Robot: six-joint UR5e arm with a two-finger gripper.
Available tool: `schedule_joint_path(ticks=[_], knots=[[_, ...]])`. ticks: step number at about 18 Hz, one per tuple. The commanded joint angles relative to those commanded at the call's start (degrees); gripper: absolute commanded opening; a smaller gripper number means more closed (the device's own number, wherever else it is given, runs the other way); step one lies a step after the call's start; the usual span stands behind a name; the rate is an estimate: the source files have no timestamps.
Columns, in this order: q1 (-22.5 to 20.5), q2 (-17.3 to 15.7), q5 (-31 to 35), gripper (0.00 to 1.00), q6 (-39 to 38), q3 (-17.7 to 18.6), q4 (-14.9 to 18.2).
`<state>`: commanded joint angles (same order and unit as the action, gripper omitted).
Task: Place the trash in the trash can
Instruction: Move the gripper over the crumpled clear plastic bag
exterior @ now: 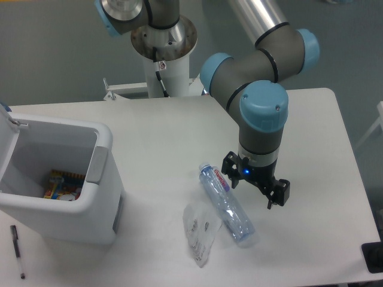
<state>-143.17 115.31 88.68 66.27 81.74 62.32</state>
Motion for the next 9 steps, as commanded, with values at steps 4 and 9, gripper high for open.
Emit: schedule_joint_path(ticks=[4,9], knots=[[0.00,0.00,-0.18,1.00,-0.87,0.09,0.00],[1.40,0.70,-2.71,1.00,-5.69,0.96,-4.20]])
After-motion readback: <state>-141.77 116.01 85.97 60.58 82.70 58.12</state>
